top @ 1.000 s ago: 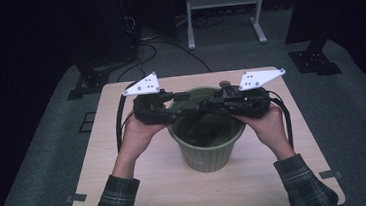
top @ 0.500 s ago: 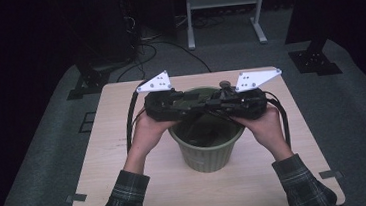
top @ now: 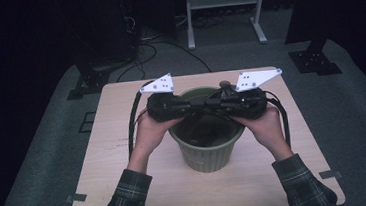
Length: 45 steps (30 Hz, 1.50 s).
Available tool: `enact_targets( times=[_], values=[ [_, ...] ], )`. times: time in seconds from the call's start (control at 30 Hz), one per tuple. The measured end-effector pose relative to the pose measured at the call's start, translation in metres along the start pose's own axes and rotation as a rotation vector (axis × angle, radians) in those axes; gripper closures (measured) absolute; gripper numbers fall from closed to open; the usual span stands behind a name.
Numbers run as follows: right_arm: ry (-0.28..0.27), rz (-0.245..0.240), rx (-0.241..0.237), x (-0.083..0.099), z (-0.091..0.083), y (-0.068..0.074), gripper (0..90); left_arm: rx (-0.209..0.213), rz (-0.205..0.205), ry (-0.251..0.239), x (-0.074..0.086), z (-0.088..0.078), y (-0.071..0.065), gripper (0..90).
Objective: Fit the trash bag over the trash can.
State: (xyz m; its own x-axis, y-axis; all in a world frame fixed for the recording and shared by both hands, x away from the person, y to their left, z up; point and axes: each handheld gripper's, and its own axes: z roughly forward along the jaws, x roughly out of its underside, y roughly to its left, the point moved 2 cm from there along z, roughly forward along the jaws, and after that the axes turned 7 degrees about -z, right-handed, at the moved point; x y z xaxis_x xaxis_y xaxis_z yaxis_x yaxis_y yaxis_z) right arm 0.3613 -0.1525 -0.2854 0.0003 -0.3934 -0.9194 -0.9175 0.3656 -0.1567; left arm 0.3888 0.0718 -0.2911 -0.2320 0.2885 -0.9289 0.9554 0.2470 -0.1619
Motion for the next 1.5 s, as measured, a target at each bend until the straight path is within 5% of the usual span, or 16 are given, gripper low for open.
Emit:
enact_targets(
  times=[0.13, 0.53, 0.73, 1.0, 1.07, 1.1, 1.27, 1.5],
  values=[
    [-0.015, 0.019, 0.022, 0.003, -0.007, -0.004, 81.1, -0.048, -0.019, -0.003, 0.002, -0.005, 0.005, 89.6],
    [-0.022, 0.055, 0.088, 0.029, -0.049, -0.01, 75.9, -0.133, -0.072, -0.054, 0.001, -0.022, 0.015, 89.5],
    [0.018, 0.075, 0.106, 0.047, -0.061, -0.009, 70.0, -0.131, -0.076, -0.061, 0.002, -0.025, 0.016, 89.5],
    [0.022, 0.071, 0.087, 0.049, -0.052, -0.008, 64.1, -0.124, -0.077, -0.068, 0.001, -0.025, 0.015, 89.5],
    [0.037, 0.07, 0.082, 0.048, -0.045, -0.008, 65.3, -0.123, -0.078, -0.071, 0.001, -0.025, 0.015, 89.5],
    [0.054, 0.066, 0.079, 0.049, -0.039, -0.008, 74.6, -0.121, -0.079, -0.074, 0.001, -0.026, 0.015, 89.5],
    [0.063, 0.065, 0.083, 0.049, -0.033, -0.008, 89.6, -0.121, -0.078, -0.084, 0.001, -0.03, 0.015, 89.5],
    [0.058, 0.066, 0.093, 0.049, -0.038, -0.01, 90.0, -0.109, -0.083, -0.093, 0.004, -0.035, 0.015, 89.3]
  ],
)
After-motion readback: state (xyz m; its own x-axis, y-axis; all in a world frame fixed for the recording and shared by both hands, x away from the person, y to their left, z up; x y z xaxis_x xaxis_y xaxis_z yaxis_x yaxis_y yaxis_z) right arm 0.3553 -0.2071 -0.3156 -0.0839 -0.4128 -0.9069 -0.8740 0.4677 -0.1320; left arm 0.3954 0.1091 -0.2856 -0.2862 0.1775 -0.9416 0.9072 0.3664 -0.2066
